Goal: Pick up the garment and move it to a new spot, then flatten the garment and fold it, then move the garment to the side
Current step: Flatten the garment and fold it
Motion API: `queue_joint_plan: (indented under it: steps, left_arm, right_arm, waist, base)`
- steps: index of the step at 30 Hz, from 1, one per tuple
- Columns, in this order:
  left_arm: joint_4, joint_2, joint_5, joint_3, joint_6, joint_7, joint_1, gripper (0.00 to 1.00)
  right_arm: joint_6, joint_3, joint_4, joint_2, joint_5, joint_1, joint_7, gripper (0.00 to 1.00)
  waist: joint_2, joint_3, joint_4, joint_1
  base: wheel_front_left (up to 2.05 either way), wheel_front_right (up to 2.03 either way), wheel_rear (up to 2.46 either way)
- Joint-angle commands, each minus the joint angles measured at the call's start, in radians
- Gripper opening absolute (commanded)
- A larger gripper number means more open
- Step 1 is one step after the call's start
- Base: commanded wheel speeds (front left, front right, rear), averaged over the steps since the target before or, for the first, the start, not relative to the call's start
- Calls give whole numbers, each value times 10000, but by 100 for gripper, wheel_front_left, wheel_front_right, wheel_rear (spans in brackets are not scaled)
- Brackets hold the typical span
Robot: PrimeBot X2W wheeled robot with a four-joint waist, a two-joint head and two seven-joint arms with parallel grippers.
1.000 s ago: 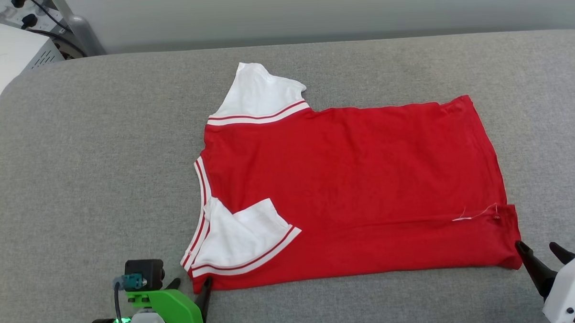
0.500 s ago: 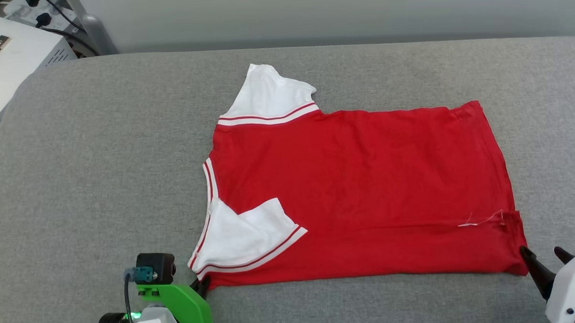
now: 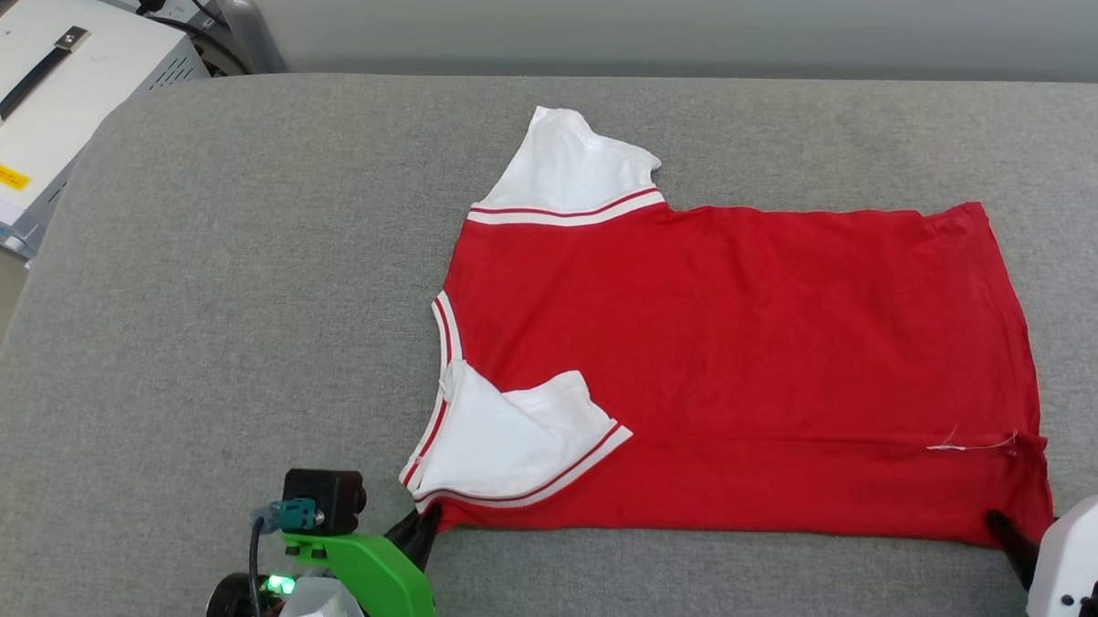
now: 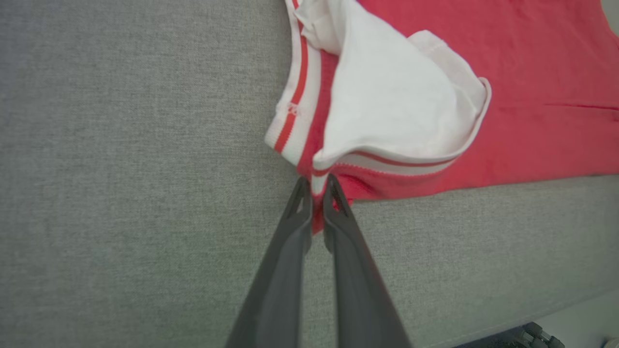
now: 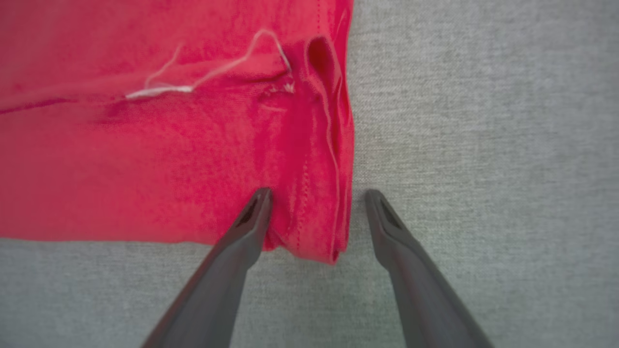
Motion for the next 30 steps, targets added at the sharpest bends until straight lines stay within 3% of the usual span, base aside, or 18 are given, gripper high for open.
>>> queue_joint_plan:
  steps: [1,4,5,7,18,25,30]
  left_arm:
    - [-80,86,68,18,59,35,16,0]
    - [-187,130,93,8,72,50,-1,0]
    - [-205,138,89,4,73,57,3,0]
    - [-217,160,64,2,80,85,24,0]
    - [76,334,-87,-62,176,289,362,0]
    - [140,435,-351,-131,292,496,897,0]
    - [130,597,-582,-193,380,743,1383,0]
  right_arm:
    - [-80,53,187,48,11,-174,32,100]
    - [-80,114,554,55,96,-191,186,96]
    - [-80,117,637,53,105,-199,213,52]
    - [-80,136,784,27,111,-239,179,0]
    - [-80,-187,934,-216,303,-148,-153,0]
    - [-80,-236,104,-589,770,750,322,0]
    - [-80,-505,-573,-497,973,1413,808,0]
  waist:
    - [103,116,96,0]
    - [103,173,133,0]
    - [103,181,138,0]
    - [103,178,137,0]
    - [103,-524,-45,0]
    - [103,-1121,-176,0]
    - [103,-1342,-311,0]
  base:
    - [0,0,0]
    - [0,0,0]
    - [0,0,0]
    - [0,0,0]
    - [0,0,0]
    - [0,0,0]
    - [0,0,0]
